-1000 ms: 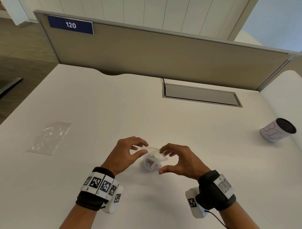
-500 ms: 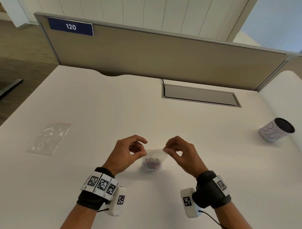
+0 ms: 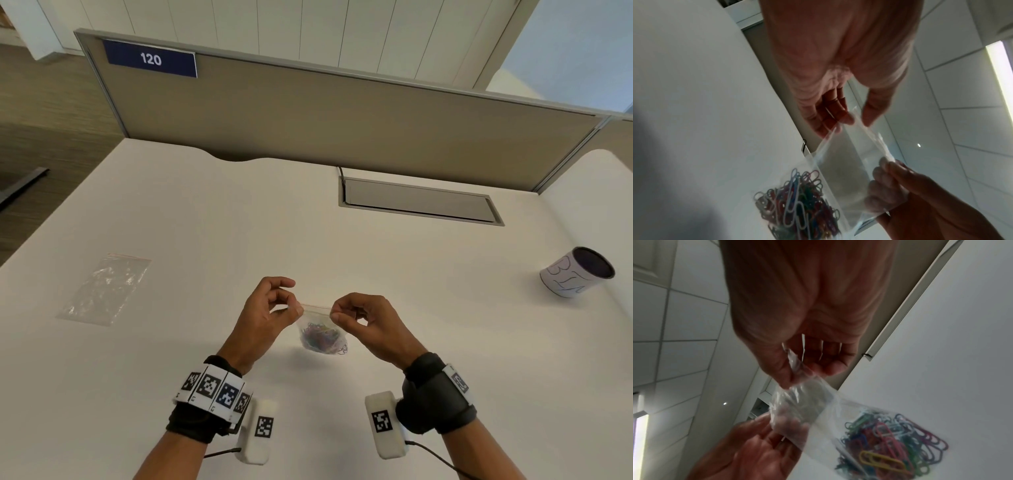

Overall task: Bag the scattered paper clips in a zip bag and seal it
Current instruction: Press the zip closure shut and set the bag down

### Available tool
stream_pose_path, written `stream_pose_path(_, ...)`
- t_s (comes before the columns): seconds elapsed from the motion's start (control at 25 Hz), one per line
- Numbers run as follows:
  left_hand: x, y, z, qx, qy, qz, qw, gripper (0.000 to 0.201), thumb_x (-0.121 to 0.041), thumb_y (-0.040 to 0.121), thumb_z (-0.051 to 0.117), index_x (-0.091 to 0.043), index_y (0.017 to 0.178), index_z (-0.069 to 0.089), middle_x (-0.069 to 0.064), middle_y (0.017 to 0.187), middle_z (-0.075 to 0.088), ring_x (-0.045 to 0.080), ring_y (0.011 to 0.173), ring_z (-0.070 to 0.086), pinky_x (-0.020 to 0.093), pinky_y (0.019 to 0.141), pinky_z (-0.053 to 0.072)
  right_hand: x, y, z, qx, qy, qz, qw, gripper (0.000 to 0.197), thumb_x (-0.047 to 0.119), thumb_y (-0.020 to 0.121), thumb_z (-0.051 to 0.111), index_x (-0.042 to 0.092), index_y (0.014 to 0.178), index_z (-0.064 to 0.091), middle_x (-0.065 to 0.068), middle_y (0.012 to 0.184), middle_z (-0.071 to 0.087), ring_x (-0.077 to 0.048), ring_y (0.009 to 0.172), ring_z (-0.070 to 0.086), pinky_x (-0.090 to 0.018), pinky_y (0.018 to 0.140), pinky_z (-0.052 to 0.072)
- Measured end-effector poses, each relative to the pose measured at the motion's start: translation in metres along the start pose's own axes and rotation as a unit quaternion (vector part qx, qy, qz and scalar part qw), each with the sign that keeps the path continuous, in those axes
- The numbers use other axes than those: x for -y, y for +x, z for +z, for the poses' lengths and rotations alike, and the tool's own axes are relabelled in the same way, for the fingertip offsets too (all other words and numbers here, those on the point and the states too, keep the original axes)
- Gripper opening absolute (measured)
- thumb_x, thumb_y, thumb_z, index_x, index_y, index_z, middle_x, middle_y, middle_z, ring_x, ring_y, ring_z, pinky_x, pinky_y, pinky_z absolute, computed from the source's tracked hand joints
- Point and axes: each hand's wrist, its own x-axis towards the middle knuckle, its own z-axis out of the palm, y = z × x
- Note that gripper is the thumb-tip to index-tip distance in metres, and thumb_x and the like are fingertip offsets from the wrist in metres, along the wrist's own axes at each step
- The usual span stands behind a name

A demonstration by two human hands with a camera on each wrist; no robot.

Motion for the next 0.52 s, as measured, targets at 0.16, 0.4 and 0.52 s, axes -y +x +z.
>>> stream_pose_path(0.16,-0.005,-0.001,-0.001,0.03,-0.035,0.009,0.999,0.038,0.003,0.076,0.077,-0.009,0.108,0.062,0.004,0.084,0.072,0.015,0.084,0.069,0.023,0.075,0.057,0.012,0.004,-0.005,0.025,0.001,-0.013,1.0,0.007,0.014,0.089,0.064,0.014,0.083,0.068,0.004,0.075,0.065,-0.006,0.069,0.057,-0.026,0.07,0.05)
stream_pose_path(0.4,-0.015,-0.003,0.011,0.0,-0.05,0.032,0.998,0.037,0.009,0.076,0.073,-0.012,0.103,0.06,0.003,0.067,0.069,0.022,0.074,0.07,0.032,0.076,0.057,0.013,0.008,-0.011,-0.001,0.051,0.014,0.999,0.007,0.013,0.083,0.065,0.009,0.077,0.064,0.007,0.071,0.063,-0.004,0.067,0.055,-0.018,0.064,0.046)
stream_pose_path(0.52,-0.016,-0.003,0.014,0.004,-0.042,0.033,0.999,0.037,0.008,0.077,0.073,-0.014,0.101,0.056,0.001,0.063,0.068,0.022,0.071,0.068,0.032,0.075,0.056,0.015,0.01,-0.008,0.014,0.019,0.002,1.0,0.009,0.029,0.079,0.072,0.022,0.078,0.066,0.006,0.081,0.067,-0.007,0.073,0.059,-0.018,0.067,0.046)
